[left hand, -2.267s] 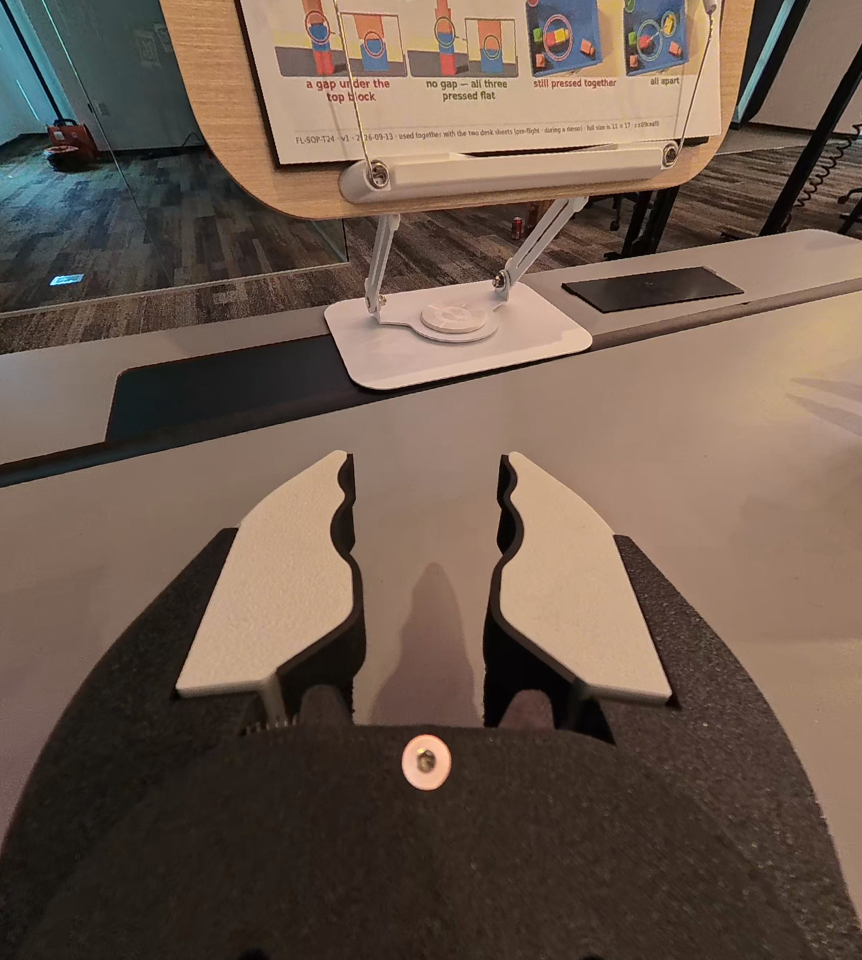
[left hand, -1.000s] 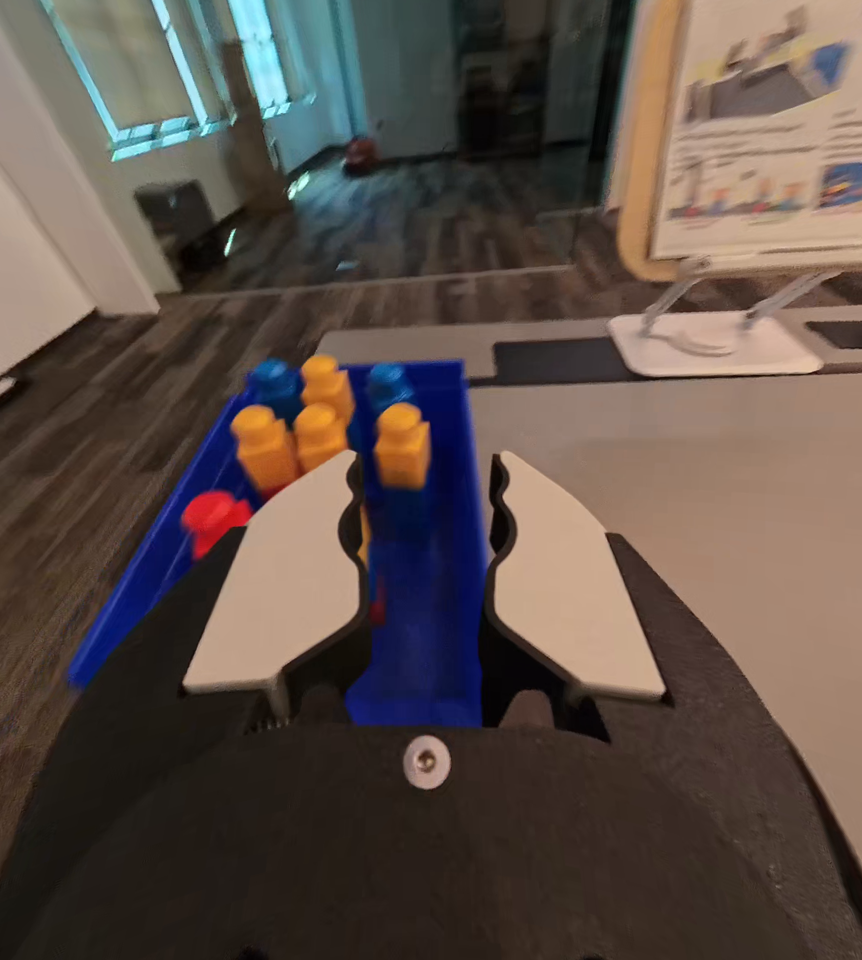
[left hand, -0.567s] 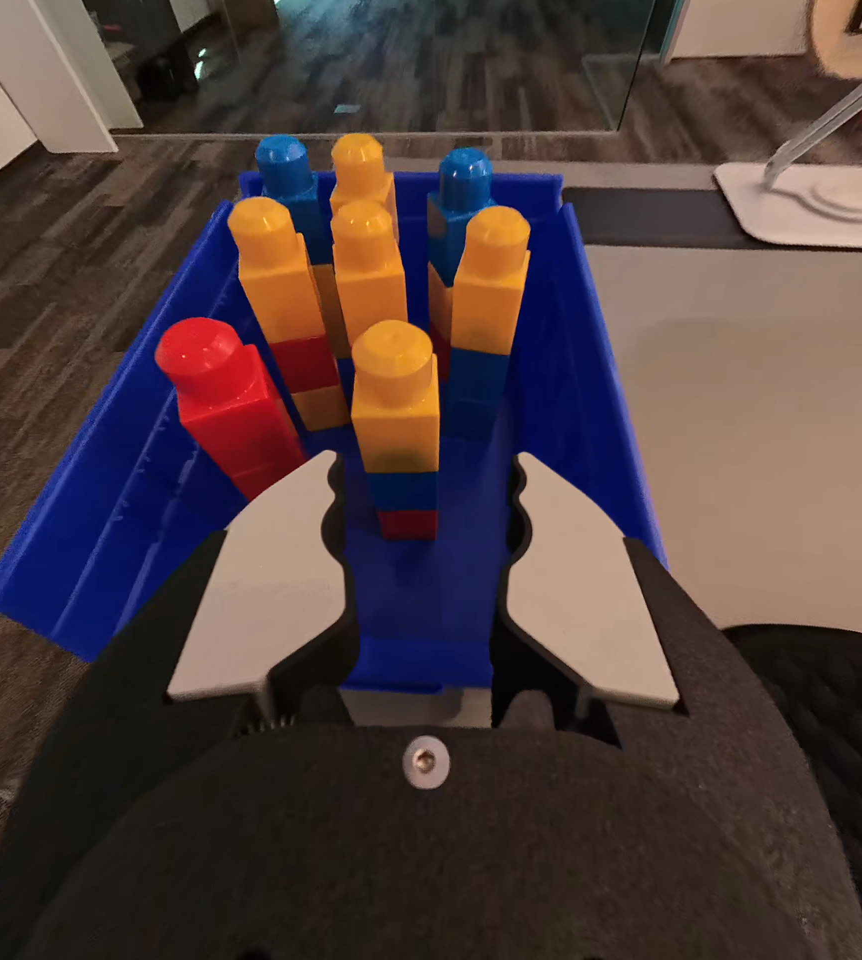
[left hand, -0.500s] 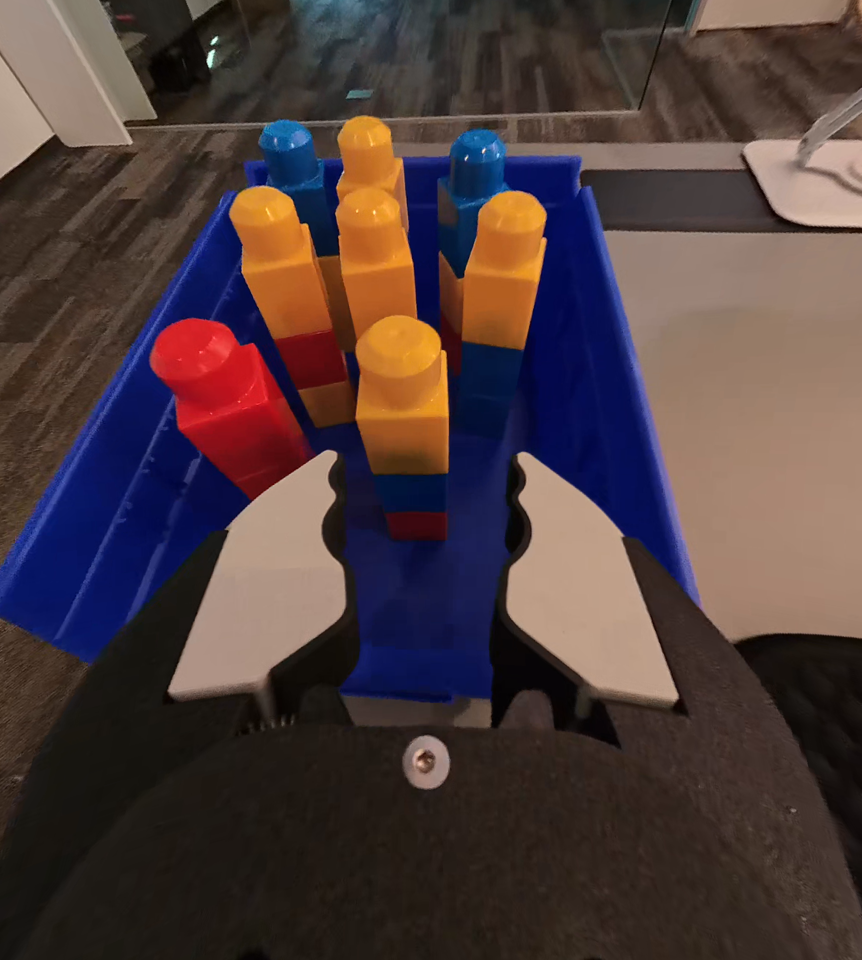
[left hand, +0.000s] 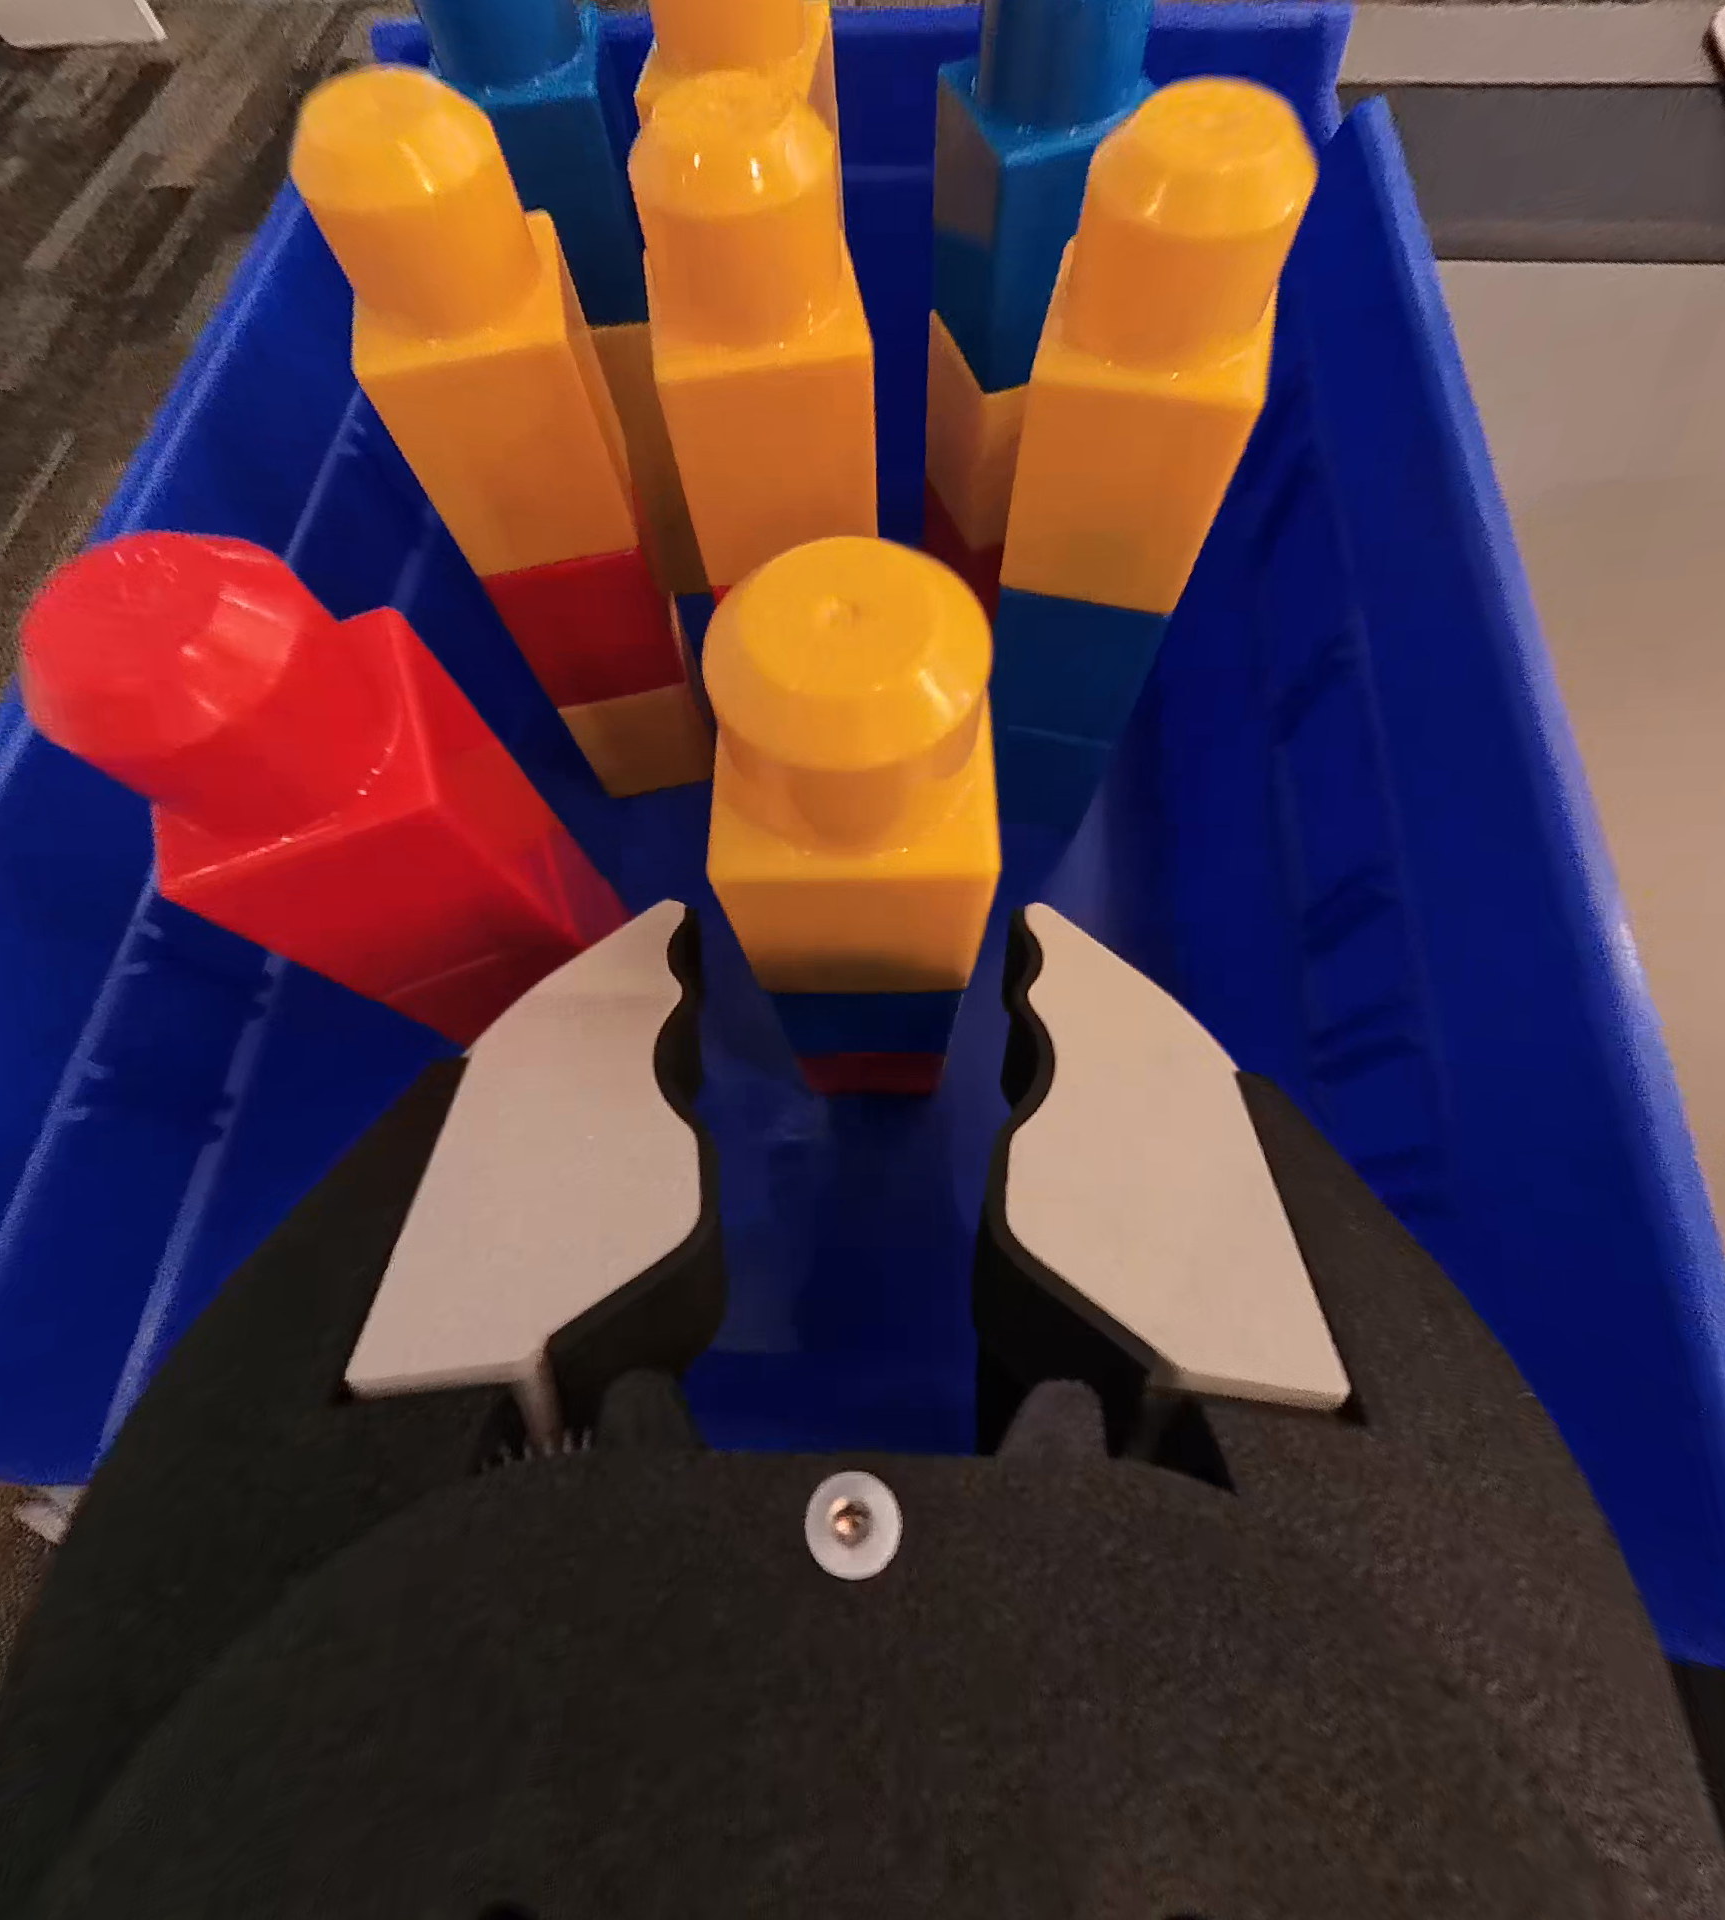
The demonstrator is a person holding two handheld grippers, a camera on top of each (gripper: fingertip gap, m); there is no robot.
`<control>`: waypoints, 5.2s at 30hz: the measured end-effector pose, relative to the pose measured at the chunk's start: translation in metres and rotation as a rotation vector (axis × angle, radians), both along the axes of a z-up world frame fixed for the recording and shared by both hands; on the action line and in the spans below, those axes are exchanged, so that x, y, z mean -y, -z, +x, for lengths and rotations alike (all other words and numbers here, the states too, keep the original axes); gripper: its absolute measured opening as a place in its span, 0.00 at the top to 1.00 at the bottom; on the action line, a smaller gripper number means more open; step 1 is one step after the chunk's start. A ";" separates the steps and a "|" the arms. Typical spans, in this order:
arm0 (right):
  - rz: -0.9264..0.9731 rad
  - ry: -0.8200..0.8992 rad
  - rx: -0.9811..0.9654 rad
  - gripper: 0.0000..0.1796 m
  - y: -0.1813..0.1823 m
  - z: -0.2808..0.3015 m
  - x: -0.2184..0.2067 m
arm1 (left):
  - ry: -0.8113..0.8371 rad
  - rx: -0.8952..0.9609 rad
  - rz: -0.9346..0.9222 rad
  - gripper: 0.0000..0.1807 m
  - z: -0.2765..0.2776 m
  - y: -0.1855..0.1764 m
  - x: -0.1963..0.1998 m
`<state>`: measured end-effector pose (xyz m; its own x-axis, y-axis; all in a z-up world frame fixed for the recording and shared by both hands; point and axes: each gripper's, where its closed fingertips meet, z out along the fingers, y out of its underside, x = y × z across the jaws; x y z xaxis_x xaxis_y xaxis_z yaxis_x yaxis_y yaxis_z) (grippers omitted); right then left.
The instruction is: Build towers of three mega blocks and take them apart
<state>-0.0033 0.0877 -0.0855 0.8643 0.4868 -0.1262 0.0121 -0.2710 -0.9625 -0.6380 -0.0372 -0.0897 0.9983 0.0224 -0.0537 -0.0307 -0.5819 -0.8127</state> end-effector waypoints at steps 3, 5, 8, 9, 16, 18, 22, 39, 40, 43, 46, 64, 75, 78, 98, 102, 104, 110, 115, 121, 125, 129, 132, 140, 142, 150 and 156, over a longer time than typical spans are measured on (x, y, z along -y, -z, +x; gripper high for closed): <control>-0.005 0.000 -0.008 0.87 0.000 0.001 0.000 | -0.001 0.002 -0.012 0.71 0.001 0.006 -0.003; -0.007 0.000 -0.014 0.87 0.000 0.001 0.000 | -0.008 -0.016 -0.014 0.72 0.000 0.008 -0.003; -0.011 -0.004 -0.019 0.87 0.000 0.001 0.000 | -0.013 -0.036 -0.003 0.77 -0.001 0.007 -0.004; -0.012 -0.005 -0.020 0.87 0.000 0.001 0.000 | -0.009 -0.038 -0.005 0.78 0.000 0.007 -0.004; -0.020 -0.013 -0.031 0.87 0.001 0.001 0.001 | 0.028 -0.045 0.012 0.80 0.005 0.004 -0.002; -0.024 -0.016 -0.032 0.87 0.001 0.000 0.001 | 0.030 -0.065 0.037 0.80 0.005 -0.003 0.002; -0.027 -0.018 -0.030 0.87 0.002 0.000 0.001 | 0.045 -0.127 0.080 0.80 0.008 -0.025 0.013; 0.035 -0.119 0.033 0.87 -0.015 -0.024 0.010 | 0.662 -0.003 0.496 0.80 0.243 -0.191 0.068; 0.063 -0.167 0.023 0.87 -0.023 -0.034 0.015 | 0.735 0.027 0.489 0.80 0.268 -0.189 0.066; 0.126 -0.362 -0.029 0.87 -0.047 -0.067 0.039 | 0.888 0.089 0.440 0.80 0.333 -0.173 0.047; 0.101 -0.640 -0.100 0.86 -0.060 -0.103 0.078 | 1.042 0.154 0.394 0.80 0.395 -0.151 0.027; 0.185 -0.802 -0.232 0.64 -0.094 -0.089 0.112 | 1.494 0.399 0.337 0.80 0.548 -0.100 -0.008; 0.057 -0.927 -0.167 0.65 -0.063 -0.118 0.126 | 1.519 0.497 0.296 0.80 0.547 -0.097 0.000; 0.060 -0.965 -0.190 0.65 -0.067 -0.120 0.132 | 1.507 0.489 0.282 0.80 0.548 -0.100 -0.002; -0.058 -1.029 -0.168 0.71 -0.039 -0.151 0.142 | 1.491 0.623 0.292 0.80 0.523 -0.084 0.008; -0.067 -1.038 -0.183 0.73 -0.039 -0.153 0.141 | 1.482 0.662 0.283 0.80 0.521 -0.086 0.006; -0.069 -1.038 -0.188 0.72 -0.038 -0.153 0.142 | 1.477 0.672 0.285 0.80 0.520 -0.084 0.007; -0.081 -1.035 -0.156 0.79 -0.034 -0.153 0.140 | 1.487 0.681 0.264 0.80 0.521 -0.084 0.008; -0.093 -1.029 -0.132 0.80 -0.034 -0.152 0.140 | 1.492 0.717 0.244 0.80 0.516 -0.084 0.007; -0.101 -1.005 -0.153 0.80 -0.042 -0.147 0.136 | 1.458 0.734 0.279 0.71 0.510 -0.096 0.003; -0.114 -1.020 -0.149 0.80 -0.042 -0.148 0.139 | 1.449 0.724 0.258 0.67 0.516 -0.093 0.005; -0.120 -1.034 -0.111 0.80 -0.037 -0.151 0.142 | 1.443 0.721 0.254 0.70 0.519 -0.089 0.006; -0.125 -1.038 -0.104 0.80 -0.036 -0.153 0.143 | 1.451 0.760 0.250 0.80 0.518 -0.091 0.007; -0.126 -1.035 -0.112 0.80 -0.037 -0.153 0.143 | 1.452 0.754 0.236 0.80 0.517 -0.091 0.007; -0.118 -1.038 -0.128 0.80 -0.039 -0.154 0.143 | 1.452 0.761 0.239 0.80 0.517 -0.093 0.007; -0.113 -1.042 -0.137 0.80 -0.040 -0.153 0.144 | 1.436 0.796 0.271 0.80 0.511 -0.103 0.005; -0.099 -1.012 -0.109 0.80 -0.042 -0.152 0.140 | 1.416 0.828 0.272 0.80 0.511 -0.104 0.002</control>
<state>-0.1557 -0.0522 -0.0440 0.0353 0.9654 -0.2584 0.1932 -0.2603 -0.9460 -0.1272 -0.0393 0.0139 -0.0106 -0.9474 0.3199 0.0870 -0.3196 -0.9436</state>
